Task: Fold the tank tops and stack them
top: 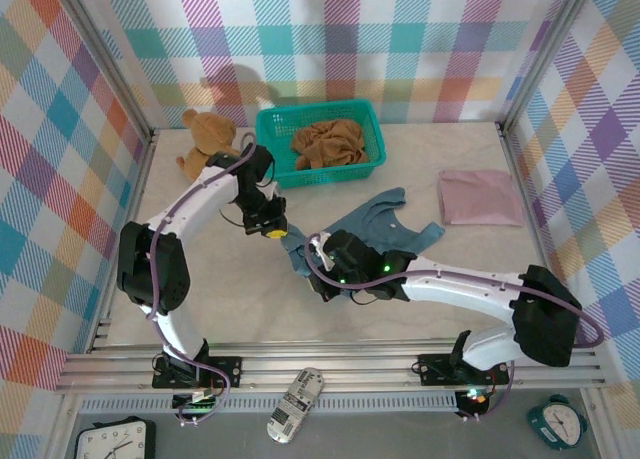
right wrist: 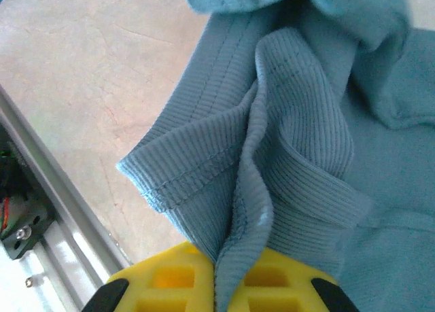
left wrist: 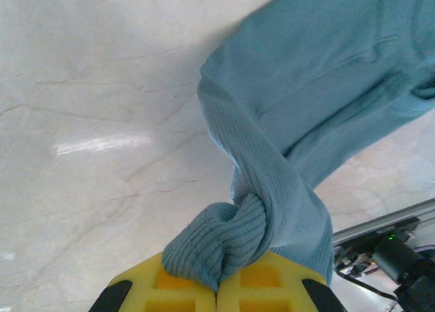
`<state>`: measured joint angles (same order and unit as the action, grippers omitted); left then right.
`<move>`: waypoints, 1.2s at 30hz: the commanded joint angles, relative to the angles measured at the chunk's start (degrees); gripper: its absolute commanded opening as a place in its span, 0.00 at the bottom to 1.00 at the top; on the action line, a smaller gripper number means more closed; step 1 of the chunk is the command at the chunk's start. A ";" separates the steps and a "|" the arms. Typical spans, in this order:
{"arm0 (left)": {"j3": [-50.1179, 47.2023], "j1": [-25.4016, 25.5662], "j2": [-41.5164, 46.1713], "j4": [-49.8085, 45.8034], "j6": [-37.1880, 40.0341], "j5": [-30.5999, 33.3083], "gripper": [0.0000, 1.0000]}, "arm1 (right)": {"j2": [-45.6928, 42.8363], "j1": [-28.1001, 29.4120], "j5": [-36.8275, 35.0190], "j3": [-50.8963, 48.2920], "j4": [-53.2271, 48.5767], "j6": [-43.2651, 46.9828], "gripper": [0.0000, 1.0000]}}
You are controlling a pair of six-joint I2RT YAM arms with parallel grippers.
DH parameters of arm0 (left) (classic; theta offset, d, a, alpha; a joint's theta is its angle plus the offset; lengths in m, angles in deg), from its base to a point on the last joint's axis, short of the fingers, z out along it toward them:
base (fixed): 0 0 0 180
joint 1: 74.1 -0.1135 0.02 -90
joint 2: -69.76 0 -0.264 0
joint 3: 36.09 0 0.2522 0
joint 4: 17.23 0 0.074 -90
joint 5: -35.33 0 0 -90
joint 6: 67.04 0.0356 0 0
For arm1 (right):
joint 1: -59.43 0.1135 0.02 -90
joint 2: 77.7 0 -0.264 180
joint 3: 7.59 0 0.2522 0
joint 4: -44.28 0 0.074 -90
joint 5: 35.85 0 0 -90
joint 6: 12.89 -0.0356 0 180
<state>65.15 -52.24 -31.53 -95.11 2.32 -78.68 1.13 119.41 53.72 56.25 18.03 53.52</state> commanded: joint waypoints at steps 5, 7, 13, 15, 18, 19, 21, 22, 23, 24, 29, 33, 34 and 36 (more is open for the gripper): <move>9.02 4.05 -8.34 1.91 -2.88 -1.43 0.00 | -6.47 -10.75 7.42 -6.03 -4.70 -0.34 0.08; 11.59 4.68 -10.99 2.50 -3.26 -1.55 0.00 | -7.59 -14.78 10.29 -8.16 -3.21 -1.19 0.08; 21.12 5.97 -20.46 2.42 -3.70 -1.70 0.03 | -4.02 -25.86 20.59 -10.06 -1.25 -0.14 0.08; 23.56 6.10 -22.92 2.46 -4.01 -1.69 0.04 | -2.40 -28.59 22.40 -10.22 -0.81 -0.09 0.09; 26.36 6.39 -25.65 3.02 -4.57 -1.89 0.07 | -0.52 -31.80 24.50 -10.98 1.04 -1.10 0.10; 27.18 6.45 -26.47 3.16 -4.54 -2.29 0.09 | 0.05 -32.55 24.95 -11.15 1.78 -1.42 0.10; 28.71 6.74 -28.15 3.36 -4.56 -2.86 0.11 | 1.70 -33.72 25.85 -11.12 2.71 -1.88 0.11; 29.20 6.86 -28.78 3.59 -4.51 -3.05 0.12 | 2.57 -34.19 26.30 -11.14 3.05 -2.06 0.12; 29.70 6.96 -29.44 3.88 -4.56 -3.53 0.15 | 3.43 -34.70 26.47 -11.18 3.45 -2.30 0.13; 30.25 7.02 -30.09 4.21 -4.58 -4.16 0.17 | 4.18 -35.29 26.33 -11.28 3.84 -2.78 0.14; 31.99 7.22 -31.02 6.62 -4.79 -4.85 0.31 | 6.26 -37.93 23.90 -11.54 5.70 -5.25 0.19; 34.14 7.22 -30.93 7.71 -4.60 -4.45 0.35 | 6.86 -39.15 19.42 -11.14 5.14 -6.69 0.26; 34.70 7.22 -30.98 7.28 -4.30 -4.55 0.36 | 6.75 -39.40 18.21 -10.92 4.38 -6.81 0.28; 35.66 7.25 -30.86 5.01 -2.76 -3.78 0.38 | 5.92 -39.98 14.37 -10.56 1.74 -6.94 0.34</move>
<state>98.50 -45.35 -62.31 -88.90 -2.08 -82.26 7.56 80.16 73.31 45.15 21.92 47.61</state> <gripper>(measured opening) 0.376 0.328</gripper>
